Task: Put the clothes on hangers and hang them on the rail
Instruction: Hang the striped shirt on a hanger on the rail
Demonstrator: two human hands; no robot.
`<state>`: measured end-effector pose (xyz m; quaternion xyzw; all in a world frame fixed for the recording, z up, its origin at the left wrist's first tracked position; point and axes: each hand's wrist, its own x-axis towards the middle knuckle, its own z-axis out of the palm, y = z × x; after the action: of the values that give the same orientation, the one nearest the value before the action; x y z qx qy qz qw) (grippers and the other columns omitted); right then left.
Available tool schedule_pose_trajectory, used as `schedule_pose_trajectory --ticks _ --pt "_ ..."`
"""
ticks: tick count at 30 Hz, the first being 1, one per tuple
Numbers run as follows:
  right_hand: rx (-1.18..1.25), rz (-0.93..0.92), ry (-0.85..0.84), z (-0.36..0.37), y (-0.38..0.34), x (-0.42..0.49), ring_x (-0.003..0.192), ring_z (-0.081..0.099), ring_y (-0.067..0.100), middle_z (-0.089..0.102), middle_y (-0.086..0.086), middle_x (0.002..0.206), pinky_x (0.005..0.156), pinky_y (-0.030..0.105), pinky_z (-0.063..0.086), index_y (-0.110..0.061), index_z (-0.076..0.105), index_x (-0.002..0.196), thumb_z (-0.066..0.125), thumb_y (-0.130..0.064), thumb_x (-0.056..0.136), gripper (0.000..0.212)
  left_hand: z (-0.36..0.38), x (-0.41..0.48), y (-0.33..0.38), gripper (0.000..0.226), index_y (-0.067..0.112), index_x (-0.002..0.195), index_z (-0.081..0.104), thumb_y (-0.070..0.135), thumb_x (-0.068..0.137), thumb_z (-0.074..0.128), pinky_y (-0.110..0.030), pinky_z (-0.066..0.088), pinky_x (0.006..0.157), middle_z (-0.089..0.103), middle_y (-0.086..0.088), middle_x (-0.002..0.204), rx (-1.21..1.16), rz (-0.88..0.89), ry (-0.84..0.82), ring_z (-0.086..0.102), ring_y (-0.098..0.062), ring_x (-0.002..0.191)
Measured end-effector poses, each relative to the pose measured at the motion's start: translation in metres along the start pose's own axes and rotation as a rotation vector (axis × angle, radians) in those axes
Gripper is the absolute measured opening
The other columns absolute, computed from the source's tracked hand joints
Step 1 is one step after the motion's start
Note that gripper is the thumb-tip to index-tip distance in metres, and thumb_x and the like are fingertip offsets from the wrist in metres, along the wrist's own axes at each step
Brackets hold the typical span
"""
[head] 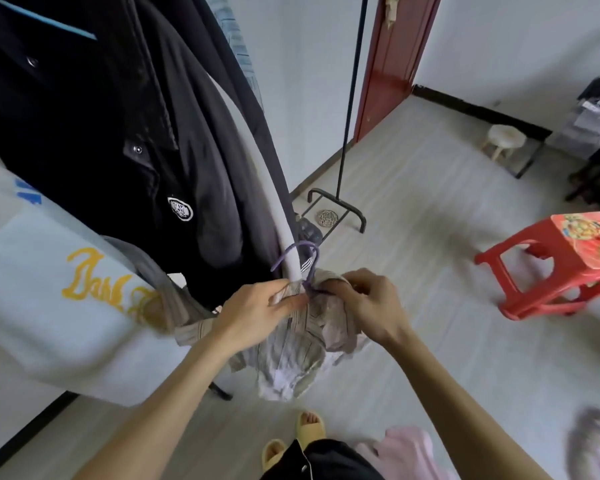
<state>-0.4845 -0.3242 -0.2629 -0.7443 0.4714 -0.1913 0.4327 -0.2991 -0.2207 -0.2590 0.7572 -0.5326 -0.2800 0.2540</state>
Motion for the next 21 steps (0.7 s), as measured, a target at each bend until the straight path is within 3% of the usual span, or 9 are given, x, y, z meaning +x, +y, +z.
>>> schedule_pose_trajectory --ticks 2,3,6,9,12,15,19,21 --pt "-0.178 -0.145 0.047 -0.003 0.007 -0.002 0.097 0.050 0.012 0.061 -0.016 0.098 0.083 0.030 0.040 -0.032 0.072 0.090 0.053 -0.064 0.081 0.039 -0.011 -0.007 -0.001 0.029 0.037 0.067 0.057 0.059 0.084 0.062 -0.031 0.026 0.050 0.033 0.005 0.048 -0.115 0.037 0.011 0.033 -0.010 0.045" --pt "-0.239 -0.159 0.024 -0.008 0.012 0.000 0.093 0.050 0.012 0.061 -0.016 0.094 0.080 0.029 0.039 -0.031 0.069 0.090 0.050 -0.065 0.082 0.039 -0.015 -0.008 -0.003 0.027 0.033 0.072 0.061 0.058 0.083 0.063 -0.029 0.024 0.049 0.029 0.005 0.048 -0.162 0.053 0.028 0.030 -0.010 0.045" --pt "-0.196 -0.011 -0.055 -0.007 0.023 0.002 0.066 0.053 0.020 0.062 -0.001 0.069 0.058 0.024 0.039 -0.019 0.060 0.076 0.047 -0.054 0.093 0.041 -0.021 -0.018 -0.017 0.028 0.028 0.082 0.062 0.057 0.082 0.066 -0.023 0.028 0.050 0.037 0.008 0.054 -0.087 0.098 0.087 0.037 -0.010 0.051" --pt "-0.116 0.070 0.118 -0.011 0.037 0.000 0.065 0.053 0.026 0.061 0.008 0.066 0.059 0.026 0.042 -0.008 0.060 0.076 0.048 -0.047 0.097 0.046 -0.021 -0.028 -0.051 0.018 0.035 0.088 0.057 0.051 0.086 0.065 -0.028 0.041 0.055 0.048 0.013 0.065 0.088 0.078 0.215 0.050 -0.006 0.064" --pt "-0.108 0.055 0.153 -0.011 0.042 -0.011 0.067 0.055 0.026 0.063 0.011 0.069 0.061 0.032 0.044 -0.008 0.059 0.078 0.048 -0.046 0.098 0.045 -0.022 -0.040 -0.073 0.033 0.035 0.109 0.056 0.049 0.082 0.069 -0.032 0.051 0.073 0.059 0.017 0.099 0.096 0.078 0.197 0.056 -0.004 0.089" --pt "-0.060 0.039 0.117 0.002 0.037 -0.021 0.062 0.050 0.018 0.061 0.007 0.067 0.058 0.027 0.041 -0.011 0.059 0.074 0.049 -0.043 0.098 0.042 -0.017 -0.038 -0.056 0.049 0.035 0.125 0.055 0.051 0.081 0.071 -0.025 0.045 0.086 0.056 0.016 0.115 0.057 0.159 0.151 0.053 -0.003 0.103" --pt "-0.036 -0.002 0.137 0.007 0.039 -0.023 0.066 0.051 0.017 0.057 -0.002 0.065 0.065 0.035 0.042 -0.022 0.056 0.071 0.049 -0.044 0.097 0.035 -0.014 -0.023 -0.043 0.019 0.034 0.107 0.068 0.042 0.091 0.063 -0.022 0.044 0.070 0.061 0.015 0.088 0.015 0.143 0.118 0.057 0.000 0.077" --pt "-0.040 -0.040 0.145 0.004 0.042 -0.025 0.073 0.057 0.016 0.063 -0.005 0.073 0.070 0.036 0.046 -0.025 0.062 0.078 0.048 -0.053 0.092 0.035 -0.013 -0.020 -0.042 0.010 0.033 0.099 0.069 0.037 0.093 0.061 -0.021 0.041 0.066 0.057 0.014 0.081 0.023 0.169 0.123 0.056 -0.001 0.073"
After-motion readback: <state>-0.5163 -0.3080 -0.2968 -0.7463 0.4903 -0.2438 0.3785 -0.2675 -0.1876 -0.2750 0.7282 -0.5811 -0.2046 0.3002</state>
